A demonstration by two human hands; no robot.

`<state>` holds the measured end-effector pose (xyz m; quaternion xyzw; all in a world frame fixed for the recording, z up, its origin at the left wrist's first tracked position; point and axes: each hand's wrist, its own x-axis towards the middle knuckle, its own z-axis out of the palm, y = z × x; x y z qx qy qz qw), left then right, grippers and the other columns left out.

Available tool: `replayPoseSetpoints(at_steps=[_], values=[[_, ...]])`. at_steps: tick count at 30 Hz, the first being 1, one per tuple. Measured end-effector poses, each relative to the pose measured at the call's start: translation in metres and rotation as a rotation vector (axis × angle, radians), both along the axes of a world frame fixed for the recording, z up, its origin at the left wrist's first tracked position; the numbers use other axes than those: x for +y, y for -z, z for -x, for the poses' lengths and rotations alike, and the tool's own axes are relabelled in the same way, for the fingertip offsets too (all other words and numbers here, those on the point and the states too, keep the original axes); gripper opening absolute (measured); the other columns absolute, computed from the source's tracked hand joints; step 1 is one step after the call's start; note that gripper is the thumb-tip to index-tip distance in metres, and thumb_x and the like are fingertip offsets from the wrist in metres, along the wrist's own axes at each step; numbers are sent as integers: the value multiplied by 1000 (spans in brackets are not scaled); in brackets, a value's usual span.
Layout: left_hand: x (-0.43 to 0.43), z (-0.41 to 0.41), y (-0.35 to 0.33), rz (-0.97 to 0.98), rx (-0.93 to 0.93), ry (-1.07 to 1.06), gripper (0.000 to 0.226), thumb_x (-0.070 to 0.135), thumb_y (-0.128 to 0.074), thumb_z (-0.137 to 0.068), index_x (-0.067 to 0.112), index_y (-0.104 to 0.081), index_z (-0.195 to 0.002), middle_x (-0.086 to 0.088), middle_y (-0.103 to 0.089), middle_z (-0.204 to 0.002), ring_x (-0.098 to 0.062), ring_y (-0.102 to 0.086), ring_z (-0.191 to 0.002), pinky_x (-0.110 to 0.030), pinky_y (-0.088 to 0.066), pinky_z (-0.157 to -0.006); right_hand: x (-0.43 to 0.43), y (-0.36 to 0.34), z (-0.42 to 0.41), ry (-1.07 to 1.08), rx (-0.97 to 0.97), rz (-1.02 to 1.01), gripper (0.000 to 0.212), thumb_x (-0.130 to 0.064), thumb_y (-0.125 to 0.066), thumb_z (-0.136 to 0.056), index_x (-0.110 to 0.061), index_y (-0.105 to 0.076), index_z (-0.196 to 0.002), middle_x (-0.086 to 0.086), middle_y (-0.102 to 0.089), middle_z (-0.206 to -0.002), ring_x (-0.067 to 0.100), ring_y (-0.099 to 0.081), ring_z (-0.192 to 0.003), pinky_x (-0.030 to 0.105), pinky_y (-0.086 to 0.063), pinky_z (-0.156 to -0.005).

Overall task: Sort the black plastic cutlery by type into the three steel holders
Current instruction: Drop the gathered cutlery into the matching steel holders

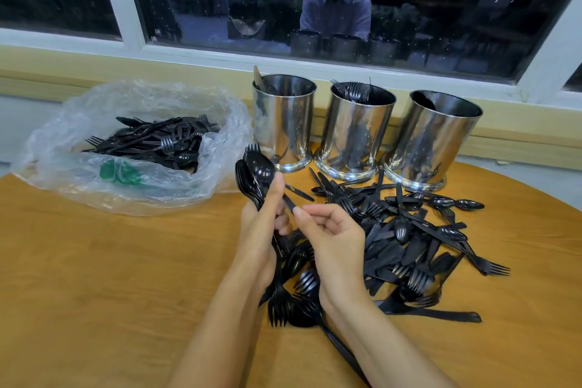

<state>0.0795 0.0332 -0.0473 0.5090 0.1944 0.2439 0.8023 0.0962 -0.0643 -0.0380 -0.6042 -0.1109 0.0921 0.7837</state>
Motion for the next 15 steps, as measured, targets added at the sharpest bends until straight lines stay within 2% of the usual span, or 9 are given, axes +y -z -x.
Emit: replayPoseSetpoints(at_steps=[2,4,7,9,12,15], values=[[0,1,0,-19,27,0,49,58,-65,-79,12,-48,-80,3,-34,-55,-13,-33,-54,-28,-37,-67,-1,2,-3,-30,17,31,8,-4,-74,-81,-3,-70,-87,-1,-72,-71,6,-68,-69,15,-51,-68],[1,-2,1,-10,90,-60,37,49,-64,-88,13,-53,-82,5,-41,-59,-12,-40,-61,-31,-39,-73,-1,8,-4,-120,-50,176,6,-8,-76,-80,-11,-73,-85,0,-73,-76,11,-67,-75,20,-53,-73],[2,-5,2,-6,141,-63,30,31,-58,-97,16,-51,-73,5,-41,-58,-14,-39,-61,-35,-37,-74,-4,10,-8,-124,-326,418,10,-16,-76,-81,-26,-76,-81,-4,-67,-83,5,-58,-75,16,-46,-71],[4,-5,5,14,127,-22,25,25,-54,-99,13,-54,-77,4,-38,-56,-15,-37,-58,-33,-38,-68,-9,-2,-19,-24,-493,461,13,-18,-74,-83,-31,-74,-81,-8,-62,-84,5,-51,-74,14,-41,-67],[0,-5,4,8,101,69,22,24,-50,-102,10,-58,-87,4,-38,-54,-14,-39,-55,-29,-37,-62,-13,-30,-41,-1,-683,462,13,-13,-71,-85,-25,-73,-90,-13,-60,-80,6,-50,-69,12,-38,-65],[-8,-4,3,-7,125,195,23,23,-47,-104,8,-57,-88,2,-37,-54,-15,-41,-51,-29,-40,-58,-2,-56,-55,-200,-840,622,25,-20,-70,-87,-19,-69,-112,-11,-63,-97,3,-52,-67,8,-38,-65]])
